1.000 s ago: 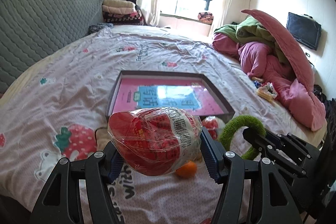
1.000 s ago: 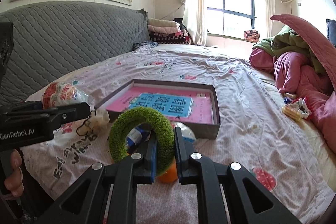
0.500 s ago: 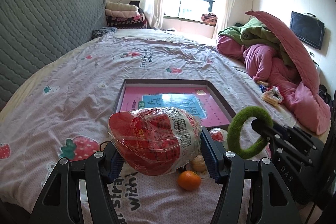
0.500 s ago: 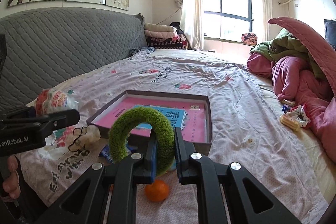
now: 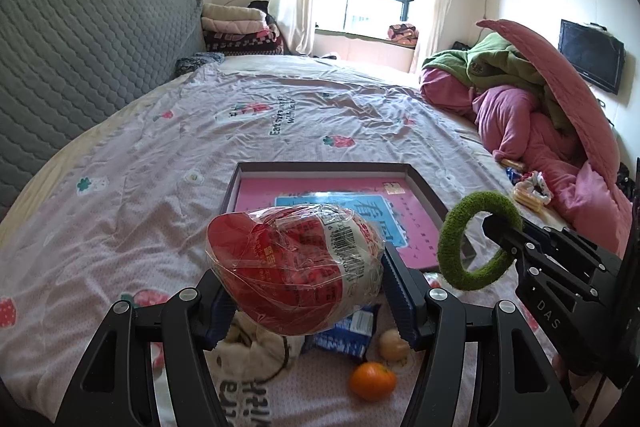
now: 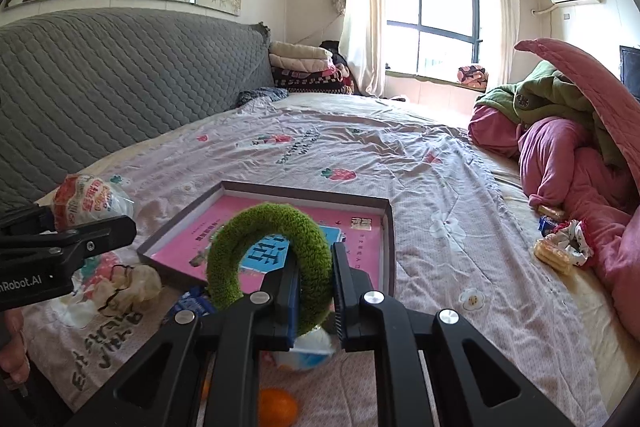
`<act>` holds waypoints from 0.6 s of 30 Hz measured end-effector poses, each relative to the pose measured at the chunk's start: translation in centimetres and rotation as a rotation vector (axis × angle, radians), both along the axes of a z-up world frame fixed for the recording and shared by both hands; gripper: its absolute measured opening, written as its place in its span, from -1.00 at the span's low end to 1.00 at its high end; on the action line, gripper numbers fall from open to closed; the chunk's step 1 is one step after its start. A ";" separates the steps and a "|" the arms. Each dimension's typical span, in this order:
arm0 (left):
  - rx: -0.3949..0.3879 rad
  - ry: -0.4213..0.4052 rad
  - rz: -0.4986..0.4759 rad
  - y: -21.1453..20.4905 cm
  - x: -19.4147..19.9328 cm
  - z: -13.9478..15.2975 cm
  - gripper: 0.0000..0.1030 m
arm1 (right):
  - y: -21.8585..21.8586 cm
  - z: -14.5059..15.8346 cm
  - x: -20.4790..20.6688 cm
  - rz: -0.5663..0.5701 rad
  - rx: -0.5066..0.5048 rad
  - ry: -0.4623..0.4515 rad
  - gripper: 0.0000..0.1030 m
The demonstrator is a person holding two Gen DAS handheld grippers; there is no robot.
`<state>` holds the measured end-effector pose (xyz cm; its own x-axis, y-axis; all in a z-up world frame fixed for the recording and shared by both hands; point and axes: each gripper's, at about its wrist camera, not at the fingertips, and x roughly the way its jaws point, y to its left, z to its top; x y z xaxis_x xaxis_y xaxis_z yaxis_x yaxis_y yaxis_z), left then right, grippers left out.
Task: Organize objects
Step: 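Carry the red ball in the left tool and green ring in the right tool over the tray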
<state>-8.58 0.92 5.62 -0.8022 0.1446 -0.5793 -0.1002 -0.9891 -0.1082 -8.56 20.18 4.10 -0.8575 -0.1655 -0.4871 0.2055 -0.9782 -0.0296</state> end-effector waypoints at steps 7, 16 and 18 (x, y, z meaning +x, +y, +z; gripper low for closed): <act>0.006 -0.013 0.017 -1.3 -4.8 -0.7 0.28 | 1.5 -1.1 -3.4 -0.020 -0.057 -0.063 -0.72; 0.027 -0.086 0.036 -2.7 -11.1 -2.9 0.28 | 2.5 -3.3 -8.2 -0.045 -0.076 -0.156 -0.72; 0.025 -0.111 0.041 -2.7 -12.2 -3.8 0.28 | 2.3 -3.7 -9.1 -0.044 -0.059 -0.172 -0.72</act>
